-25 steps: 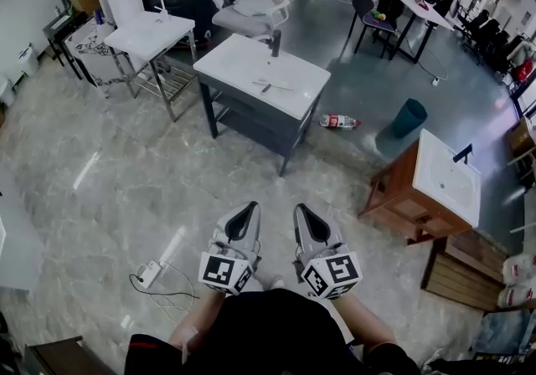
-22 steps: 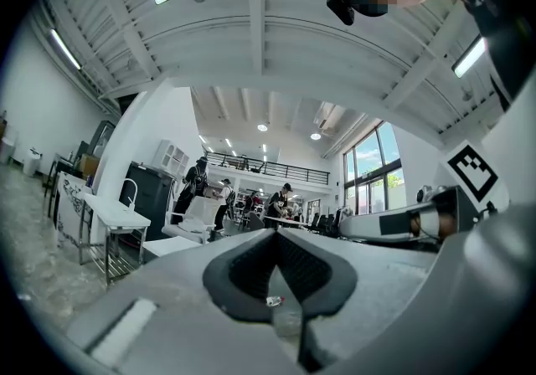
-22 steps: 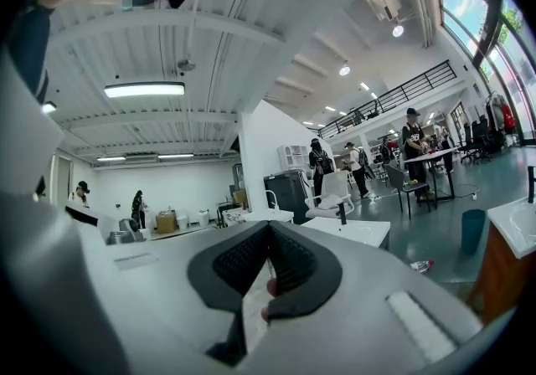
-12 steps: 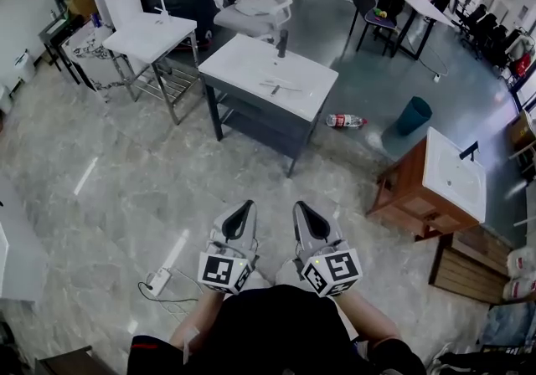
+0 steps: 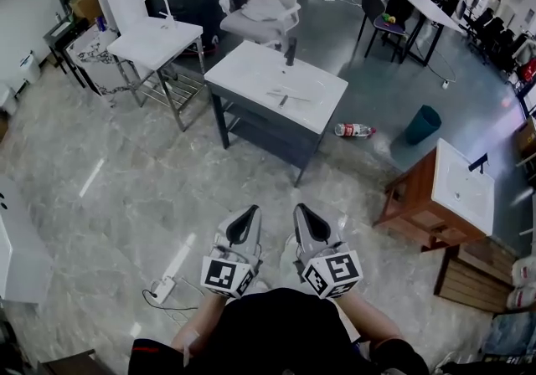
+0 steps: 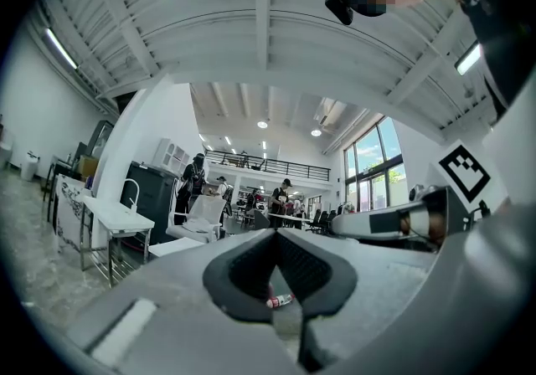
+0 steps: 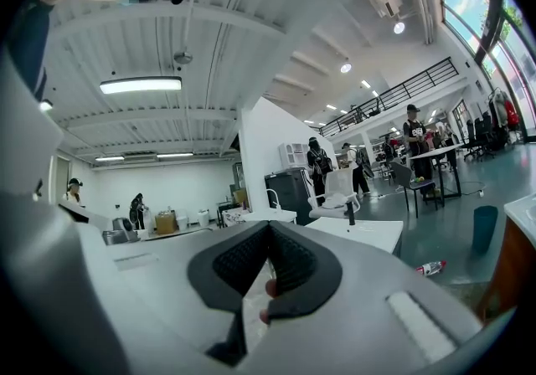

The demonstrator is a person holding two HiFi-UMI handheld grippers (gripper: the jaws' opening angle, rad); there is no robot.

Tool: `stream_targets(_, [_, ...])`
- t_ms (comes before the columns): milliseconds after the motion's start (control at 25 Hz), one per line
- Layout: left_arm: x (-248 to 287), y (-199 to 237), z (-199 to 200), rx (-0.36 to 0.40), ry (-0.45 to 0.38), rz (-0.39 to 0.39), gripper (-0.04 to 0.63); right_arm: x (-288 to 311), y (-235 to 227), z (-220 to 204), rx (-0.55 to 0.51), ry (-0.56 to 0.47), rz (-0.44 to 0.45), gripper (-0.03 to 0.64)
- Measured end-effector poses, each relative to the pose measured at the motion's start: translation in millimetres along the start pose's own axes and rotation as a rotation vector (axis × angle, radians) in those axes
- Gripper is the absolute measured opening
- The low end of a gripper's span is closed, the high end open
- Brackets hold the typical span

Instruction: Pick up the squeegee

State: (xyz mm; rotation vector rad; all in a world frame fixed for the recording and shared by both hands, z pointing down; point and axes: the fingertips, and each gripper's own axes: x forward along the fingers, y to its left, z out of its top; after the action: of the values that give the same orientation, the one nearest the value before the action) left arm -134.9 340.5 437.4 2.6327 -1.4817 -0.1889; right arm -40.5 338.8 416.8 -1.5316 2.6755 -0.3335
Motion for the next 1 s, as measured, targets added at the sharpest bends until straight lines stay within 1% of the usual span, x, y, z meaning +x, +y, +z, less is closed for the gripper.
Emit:
stream_targets(200, [28.9,20.5,0.3,-0.031,-0.010,0.010,0.002,35.0,-17.4,1.2,0.008,0.019,0.016,0.003])
stream_targets(440, [74.5,42.8,-7.5,-0.042,0.003,0.027,0.002,76.3,-47.5,3.1,-0.020,0.043,0.024,0.003])
stream_targets(600, [103.3,53.5,-8.4,-0.069,0.005,0.066,0.002,98.7,-72.2,4.7,-0.001,0.058,0.026,0.003])
stream_targets(680, [120.0,57.8,-7.6,-0.070,0.005,0.082,0.002,109.4,-84.3,8.0,-0.003,0.061,0.036,0.003])
stream_targets(840, [153.4,61.7,-6.5,-0.045,0.013,0.086,0.002,132.2,-107.1,16.2,0.012,0.062,0.070,0.003])
stream_targets(1000, [185.2,63.5,-7.6,-0.065,0.013,0.118,0.002,150.5,-132.5,22.3,0.003,0.057,0.099,0.003])
